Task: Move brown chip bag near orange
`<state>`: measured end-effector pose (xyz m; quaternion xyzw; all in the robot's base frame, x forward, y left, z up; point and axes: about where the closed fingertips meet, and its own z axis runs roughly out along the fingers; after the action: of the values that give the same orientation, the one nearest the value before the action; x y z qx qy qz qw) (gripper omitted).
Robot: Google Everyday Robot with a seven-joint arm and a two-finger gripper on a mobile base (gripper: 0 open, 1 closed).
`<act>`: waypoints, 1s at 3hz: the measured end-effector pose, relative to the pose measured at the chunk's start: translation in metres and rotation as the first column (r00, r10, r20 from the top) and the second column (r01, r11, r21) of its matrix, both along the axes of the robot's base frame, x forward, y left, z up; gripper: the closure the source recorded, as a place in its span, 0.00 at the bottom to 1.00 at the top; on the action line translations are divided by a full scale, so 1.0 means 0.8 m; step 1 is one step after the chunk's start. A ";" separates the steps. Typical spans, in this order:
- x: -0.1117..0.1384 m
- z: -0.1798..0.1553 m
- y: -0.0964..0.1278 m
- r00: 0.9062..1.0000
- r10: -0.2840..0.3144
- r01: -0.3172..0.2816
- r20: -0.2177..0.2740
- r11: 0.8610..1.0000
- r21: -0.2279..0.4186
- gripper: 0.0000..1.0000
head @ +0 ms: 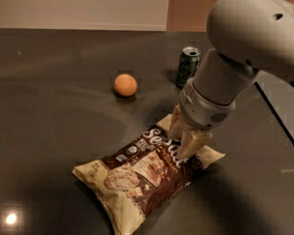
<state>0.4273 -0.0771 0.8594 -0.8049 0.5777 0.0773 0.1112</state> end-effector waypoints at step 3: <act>0.028 0.049 0.014 0.996 0.014 -0.014 0.090 1.000 -0.006 1.00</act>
Offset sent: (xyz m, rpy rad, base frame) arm 0.0184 0.0050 0.0402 -0.0236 -0.0921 0.0225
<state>0.4498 -0.0659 0.8987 -0.8119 0.5666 0.0403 0.1346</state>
